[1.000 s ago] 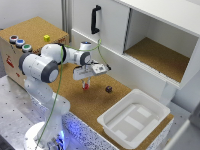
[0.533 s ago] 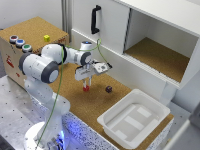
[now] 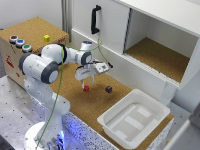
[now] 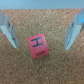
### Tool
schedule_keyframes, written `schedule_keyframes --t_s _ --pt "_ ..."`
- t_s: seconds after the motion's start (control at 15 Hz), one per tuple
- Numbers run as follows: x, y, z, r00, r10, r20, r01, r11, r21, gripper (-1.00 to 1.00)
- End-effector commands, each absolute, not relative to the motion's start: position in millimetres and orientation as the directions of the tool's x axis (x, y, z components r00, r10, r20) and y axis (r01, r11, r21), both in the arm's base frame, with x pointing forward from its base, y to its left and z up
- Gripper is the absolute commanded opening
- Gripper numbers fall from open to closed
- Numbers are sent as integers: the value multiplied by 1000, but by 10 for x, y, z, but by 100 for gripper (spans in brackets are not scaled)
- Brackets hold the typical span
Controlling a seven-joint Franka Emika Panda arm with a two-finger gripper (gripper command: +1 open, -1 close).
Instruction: Grasp the pink block and rotate it left
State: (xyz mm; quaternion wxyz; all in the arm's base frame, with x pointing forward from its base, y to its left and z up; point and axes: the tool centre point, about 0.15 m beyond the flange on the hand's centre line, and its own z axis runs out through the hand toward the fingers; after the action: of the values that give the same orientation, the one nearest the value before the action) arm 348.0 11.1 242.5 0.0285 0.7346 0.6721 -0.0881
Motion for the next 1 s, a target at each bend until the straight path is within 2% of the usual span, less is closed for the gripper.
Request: schedule_keyframes --t_s 0.0,0.33,0.53,0.73,0.87,0.93 --pt "3521 108 2454 65 985 -160 993 -80 -88 100" --pt "3481 112 2425 80 983 -167 993 -94 -77 100" --pt "3409 81 2585 149 982 -119 986 -156 -54 100" --pt "3304 32 2752 306 951 -29 949 -308 -71 100" --pt "3220 -91 2815 462 887 -14 883 -462 -85 100" --pt "3214 -145 2826 539 841 -50 838 -541 -62 100"
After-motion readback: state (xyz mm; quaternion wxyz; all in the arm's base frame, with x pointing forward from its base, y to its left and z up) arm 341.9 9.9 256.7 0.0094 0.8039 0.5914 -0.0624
